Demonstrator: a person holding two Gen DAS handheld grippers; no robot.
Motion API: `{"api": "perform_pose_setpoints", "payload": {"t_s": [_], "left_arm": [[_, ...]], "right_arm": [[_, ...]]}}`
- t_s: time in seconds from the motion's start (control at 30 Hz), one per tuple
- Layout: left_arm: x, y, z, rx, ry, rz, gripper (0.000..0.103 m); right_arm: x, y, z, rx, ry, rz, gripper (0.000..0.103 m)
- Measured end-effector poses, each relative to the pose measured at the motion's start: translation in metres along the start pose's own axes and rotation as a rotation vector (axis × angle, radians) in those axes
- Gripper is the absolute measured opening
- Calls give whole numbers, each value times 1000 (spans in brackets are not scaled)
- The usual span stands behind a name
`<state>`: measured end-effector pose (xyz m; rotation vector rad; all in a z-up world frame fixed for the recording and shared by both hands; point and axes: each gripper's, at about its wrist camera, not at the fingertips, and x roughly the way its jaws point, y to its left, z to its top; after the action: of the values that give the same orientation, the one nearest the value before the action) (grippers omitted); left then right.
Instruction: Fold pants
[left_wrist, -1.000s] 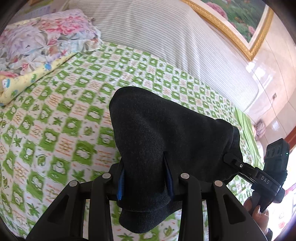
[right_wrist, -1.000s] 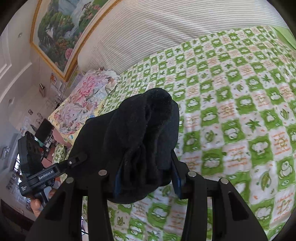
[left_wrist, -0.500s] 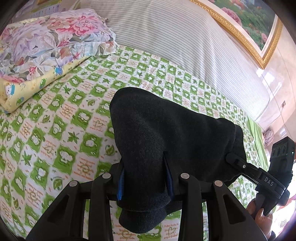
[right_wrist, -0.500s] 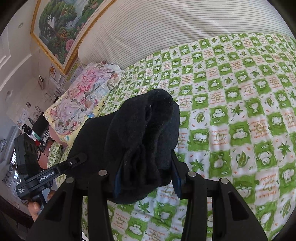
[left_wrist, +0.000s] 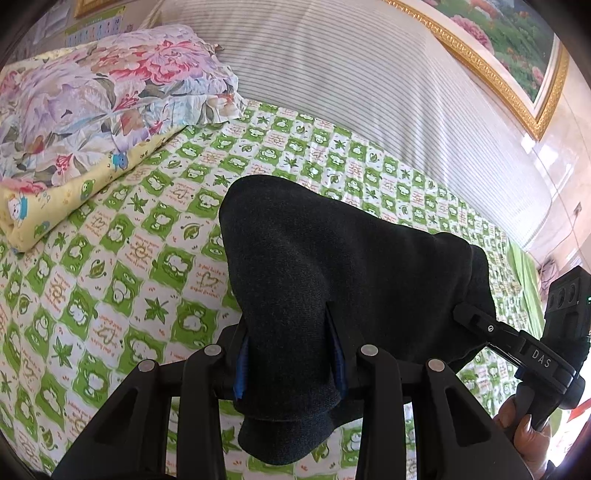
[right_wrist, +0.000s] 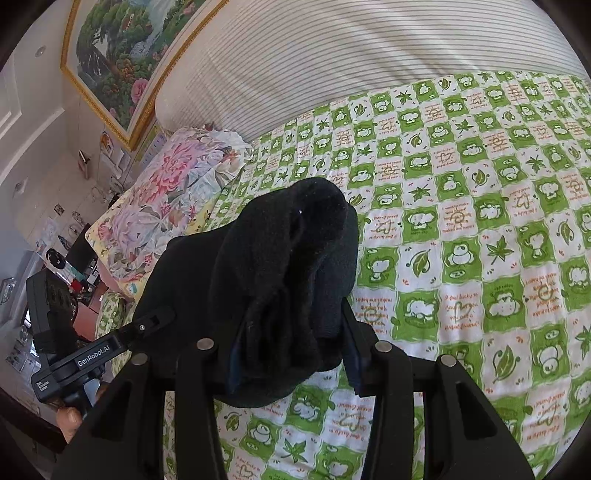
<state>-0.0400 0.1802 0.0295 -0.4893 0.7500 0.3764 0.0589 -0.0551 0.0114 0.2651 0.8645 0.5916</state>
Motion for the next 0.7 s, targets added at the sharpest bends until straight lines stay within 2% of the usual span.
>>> {"api": "perform_pose_setpoints", "payload": {"t_s": [0.23,0.7], "left_arm": [[7,1,2,4,5,13,35],[21,11,-10,-5,57,27,36]], "right_arm": [[11,1,7,-9,7,-7,45],[26,-12,-4,31,49,-20,48]]}}
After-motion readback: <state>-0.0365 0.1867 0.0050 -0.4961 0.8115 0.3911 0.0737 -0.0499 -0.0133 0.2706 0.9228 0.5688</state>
